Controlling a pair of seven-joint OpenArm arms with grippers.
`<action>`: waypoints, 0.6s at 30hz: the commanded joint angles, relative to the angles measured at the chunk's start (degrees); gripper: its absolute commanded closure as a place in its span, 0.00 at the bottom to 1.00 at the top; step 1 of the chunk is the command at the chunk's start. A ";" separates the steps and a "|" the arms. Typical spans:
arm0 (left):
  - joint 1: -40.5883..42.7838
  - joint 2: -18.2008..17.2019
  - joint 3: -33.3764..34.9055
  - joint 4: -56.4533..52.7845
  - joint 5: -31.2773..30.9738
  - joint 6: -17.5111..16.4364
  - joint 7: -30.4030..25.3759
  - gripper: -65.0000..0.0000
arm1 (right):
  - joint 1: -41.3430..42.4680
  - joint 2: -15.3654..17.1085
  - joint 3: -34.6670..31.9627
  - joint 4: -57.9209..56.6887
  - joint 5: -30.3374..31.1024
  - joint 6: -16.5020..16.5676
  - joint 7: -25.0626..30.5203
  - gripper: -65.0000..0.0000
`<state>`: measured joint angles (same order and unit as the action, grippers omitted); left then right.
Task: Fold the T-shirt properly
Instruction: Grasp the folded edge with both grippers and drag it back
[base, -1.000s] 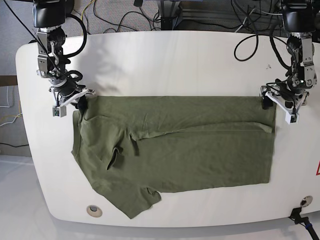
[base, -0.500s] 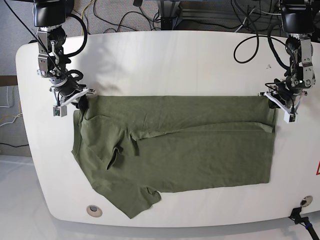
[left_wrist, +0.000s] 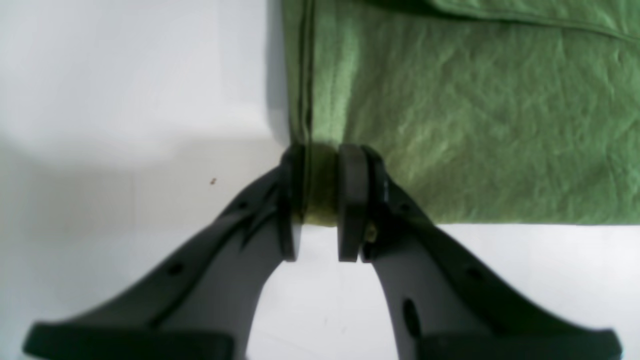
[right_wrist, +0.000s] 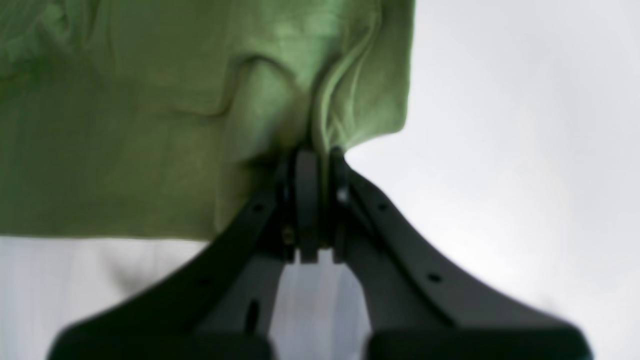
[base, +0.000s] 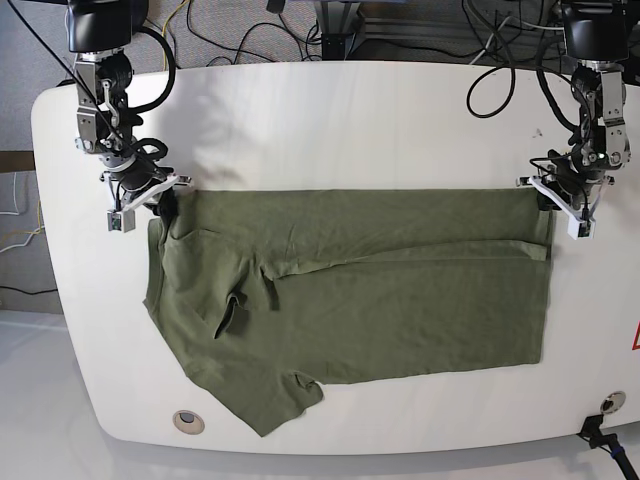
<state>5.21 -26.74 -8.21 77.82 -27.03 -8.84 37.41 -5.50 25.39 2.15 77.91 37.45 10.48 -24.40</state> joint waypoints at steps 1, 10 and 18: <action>1.42 -1.08 -0.36 1.17 -0.18 0.09 0.09 0.86 | -2.11 0.59 0.09 2.84 -0.57 -0.15 -1.75 1.00; 14.61 -3.72 -0.89 8.11 -0.27 0.09 0.09 0.86 | -14.77 0.85 0.18 12.51 -0.57 -0.77 -1.93 1.00; 27.53 -3.72 -6.61 17.17 -0.27 0.09 0.17 0.86 | -26.81 -0.02 7.21 19.37 -0.66 -0.41 -1.93 1.00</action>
<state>30.70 -29.89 -14.20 93.62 -27.86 -8.51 35.09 -30.52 24.91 8.54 96.18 37.60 10.50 -24.23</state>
